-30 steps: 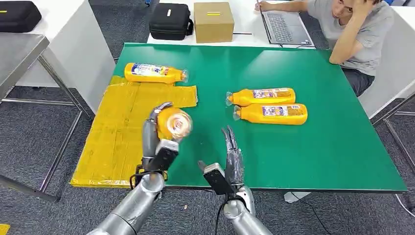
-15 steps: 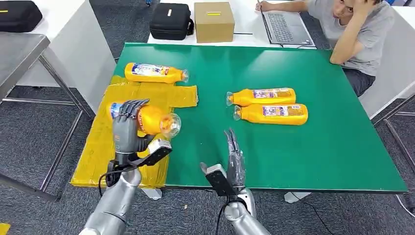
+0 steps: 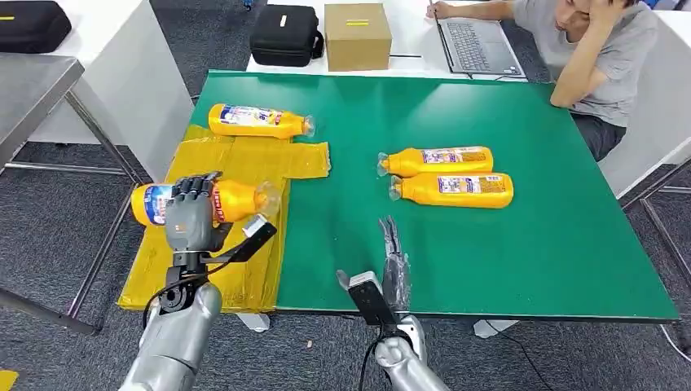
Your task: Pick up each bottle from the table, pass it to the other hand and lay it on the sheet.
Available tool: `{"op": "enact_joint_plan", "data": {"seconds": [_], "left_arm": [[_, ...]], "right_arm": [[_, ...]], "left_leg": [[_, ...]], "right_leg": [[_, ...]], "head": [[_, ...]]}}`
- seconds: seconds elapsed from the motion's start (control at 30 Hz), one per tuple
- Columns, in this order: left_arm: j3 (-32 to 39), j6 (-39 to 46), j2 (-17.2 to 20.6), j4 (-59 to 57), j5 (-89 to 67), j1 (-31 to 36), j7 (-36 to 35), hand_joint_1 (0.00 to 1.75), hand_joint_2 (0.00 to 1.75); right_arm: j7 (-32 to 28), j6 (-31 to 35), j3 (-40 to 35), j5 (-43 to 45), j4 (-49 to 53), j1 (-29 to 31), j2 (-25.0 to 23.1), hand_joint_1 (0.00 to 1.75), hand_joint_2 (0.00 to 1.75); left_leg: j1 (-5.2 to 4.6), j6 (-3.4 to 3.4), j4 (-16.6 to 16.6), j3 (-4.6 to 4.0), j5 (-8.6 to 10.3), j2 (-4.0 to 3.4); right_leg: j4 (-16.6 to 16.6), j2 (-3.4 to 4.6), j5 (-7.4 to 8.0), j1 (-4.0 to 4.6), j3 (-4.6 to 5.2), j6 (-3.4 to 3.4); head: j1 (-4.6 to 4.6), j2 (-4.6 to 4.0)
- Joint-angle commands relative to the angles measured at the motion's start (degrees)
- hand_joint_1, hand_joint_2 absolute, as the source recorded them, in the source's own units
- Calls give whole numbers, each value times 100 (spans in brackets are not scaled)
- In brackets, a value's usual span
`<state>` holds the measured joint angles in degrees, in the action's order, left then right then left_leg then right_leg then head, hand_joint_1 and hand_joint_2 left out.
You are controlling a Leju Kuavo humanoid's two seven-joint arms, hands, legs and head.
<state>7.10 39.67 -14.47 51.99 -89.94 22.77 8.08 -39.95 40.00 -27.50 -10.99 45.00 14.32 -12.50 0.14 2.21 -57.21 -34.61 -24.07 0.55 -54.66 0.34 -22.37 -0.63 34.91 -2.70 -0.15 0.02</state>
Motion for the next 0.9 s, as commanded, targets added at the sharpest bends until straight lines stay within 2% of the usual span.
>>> {"op": "enact_joint_plan", "data": {"seconds": [0.03,0.17,0.2,0.37,0.43,0.57,0.73,0.9], "left_arm": [[-2099,33,862,-1931,-6,643,-1045,175,175],[-2224,33,739,-2694,-6,901,-1087,175,175],[-2487,-14,734,-3049,-6,1054,-1163,175,175],[-2773,-126,631,-3308,-6,1128,-1024,175,175],[-3260,-683,609,-3533,-6,1233,-1202,175,175],[-3269,-735,597,-3529,-6,1228,-1215,175,175],[-3412,-1372,607,-3614,-6,1261,-1403,175,175],[-3338,-1533,639,-3620,31,1244,-1415,175,175]], "right_arm": [[-5,0,-71,172,-204,171,74,0,175],[-5,0,-27,267,-271,267,43,0,175],[-5,-1,-86,313,-306,311,43,0,175],[-5,0,-143,377,-358,356,73,0,175],[-5,-8,-178,416,-431,412,57,0,175],[-5,-7,-184,430,-434,418,61,0,175],[-5,0,-232,507,-517,523,56,0,175],[-5,0,-201,484,-473,508,65,0,175]], "left_leg": [[-2,-8,8,29,-6,0],[0,-12,2,30,-10,6],[0,-9,1,22,-7,-2],[0,-11,2,27,-9,0],[0,-11,0,27,-10,0],[0,-9,0,19,-8,-6],[0,-10,0,22,-8,-11],[-1,-11,5,32,-6,-14]], "right_leg": [[2,-6,-10,-1,-25,8],[-4,-14,-16,2,-30,11],[-2,-5,-10,1,-21,8],[-3,-8,-13,0,-25,9],[-5,-8,-14,1,-27,10],[-4,0,-10,1,-17,8],[-3,5,-8,0,-19,8],[-1,8,-5,-1,-29,9]], "head": [[0,0],[0,0],[-2,0],[0,0],[-4,0],[-4,0],[-2,0],[-2,-2]]}}
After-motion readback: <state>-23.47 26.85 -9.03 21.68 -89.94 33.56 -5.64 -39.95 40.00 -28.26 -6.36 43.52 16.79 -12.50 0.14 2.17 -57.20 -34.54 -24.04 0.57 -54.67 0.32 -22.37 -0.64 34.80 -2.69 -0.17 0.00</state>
